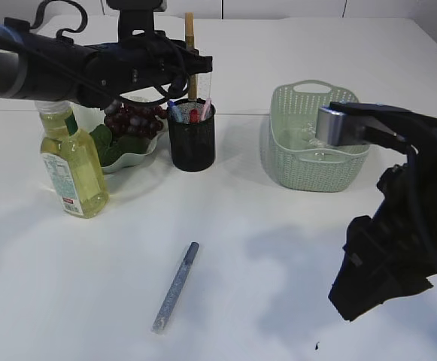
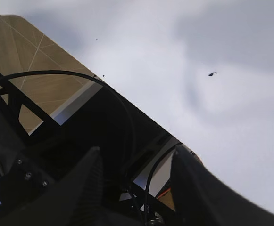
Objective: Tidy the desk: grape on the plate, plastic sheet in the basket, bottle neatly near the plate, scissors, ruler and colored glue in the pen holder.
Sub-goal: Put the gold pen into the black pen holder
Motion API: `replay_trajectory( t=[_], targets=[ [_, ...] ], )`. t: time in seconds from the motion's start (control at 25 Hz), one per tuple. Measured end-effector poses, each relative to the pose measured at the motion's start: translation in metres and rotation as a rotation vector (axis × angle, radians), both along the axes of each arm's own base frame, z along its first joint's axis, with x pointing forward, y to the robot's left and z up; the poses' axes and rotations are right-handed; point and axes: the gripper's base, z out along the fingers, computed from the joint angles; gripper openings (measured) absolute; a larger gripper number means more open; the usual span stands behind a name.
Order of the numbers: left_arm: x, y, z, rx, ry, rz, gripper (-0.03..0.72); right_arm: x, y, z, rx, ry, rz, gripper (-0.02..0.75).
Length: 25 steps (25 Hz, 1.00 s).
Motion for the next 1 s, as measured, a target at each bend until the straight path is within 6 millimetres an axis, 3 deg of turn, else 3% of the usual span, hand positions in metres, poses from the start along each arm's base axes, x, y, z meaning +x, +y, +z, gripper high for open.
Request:
replay_trajectory(
  t=[0.32, 0.6, 0.76, 1.0],
  targets=[
    [0.001, -0.001, -0.007, 0.025, 0.009, -0.011, 0.216, 0.0, 0.0, 0.0, 0.0, 0.0, 0.0, 0.377],
    [0.0, 0.0, -0.008, 0.047, 0.041, -0.011, 0.237, 0.0, 0.0, 0.0, 0.0, 0.0, 0.0, 0.377],
    [-0.009, 0.005, 0.01, 0.089, 0.117, -0.003, 0.238, 0.0, 0.0, 0.0, 0.0, 0.0, 0.0, 0.377],
    [-0.042, 0.018, 0.064, 0.168, 0.253, 0.006, 0.239, 0.0, 0.0, 0.0, 0.0, 0.0, 0.0, 0.377]
  ],
)
